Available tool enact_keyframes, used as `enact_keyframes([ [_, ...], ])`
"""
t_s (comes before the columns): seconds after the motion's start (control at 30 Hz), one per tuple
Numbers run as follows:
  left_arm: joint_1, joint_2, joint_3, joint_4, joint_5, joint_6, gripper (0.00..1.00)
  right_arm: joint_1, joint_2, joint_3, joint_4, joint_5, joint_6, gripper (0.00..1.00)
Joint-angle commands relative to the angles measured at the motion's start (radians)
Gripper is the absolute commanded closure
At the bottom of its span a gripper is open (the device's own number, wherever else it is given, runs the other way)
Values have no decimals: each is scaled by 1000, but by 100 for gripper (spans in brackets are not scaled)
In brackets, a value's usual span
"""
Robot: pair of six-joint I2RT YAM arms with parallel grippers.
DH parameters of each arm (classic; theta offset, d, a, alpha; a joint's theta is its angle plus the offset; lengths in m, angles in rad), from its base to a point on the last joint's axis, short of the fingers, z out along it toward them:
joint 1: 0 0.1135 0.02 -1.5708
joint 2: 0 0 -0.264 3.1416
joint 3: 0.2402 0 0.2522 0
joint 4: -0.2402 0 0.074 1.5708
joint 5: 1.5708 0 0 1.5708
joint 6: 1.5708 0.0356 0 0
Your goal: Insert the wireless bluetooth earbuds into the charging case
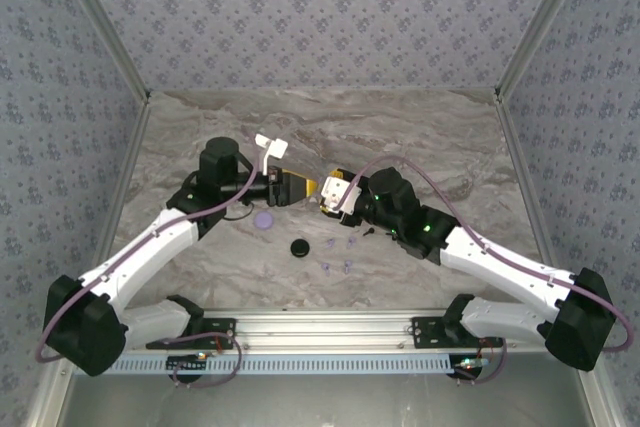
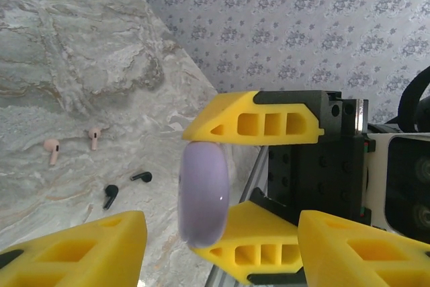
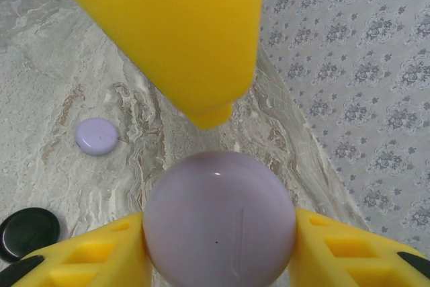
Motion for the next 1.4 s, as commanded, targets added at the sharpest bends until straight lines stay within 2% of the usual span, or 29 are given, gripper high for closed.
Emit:
enact_keyframes([
  [0.0,-26,12,40,43,-9,5,41,8,-15,34,10,-6,-18,49],
  [0.2,-76,54,28,71,-11,6,50,8,-10,42,1,-14,-14,49],
  [0.57,-80,62,27,65,-10,22,70,4,-4,46,-2,-19,1,48],
  [1.37,-82,62,-5,64,-18,35,69,-26,25,61,-2,-26,41,47],
])
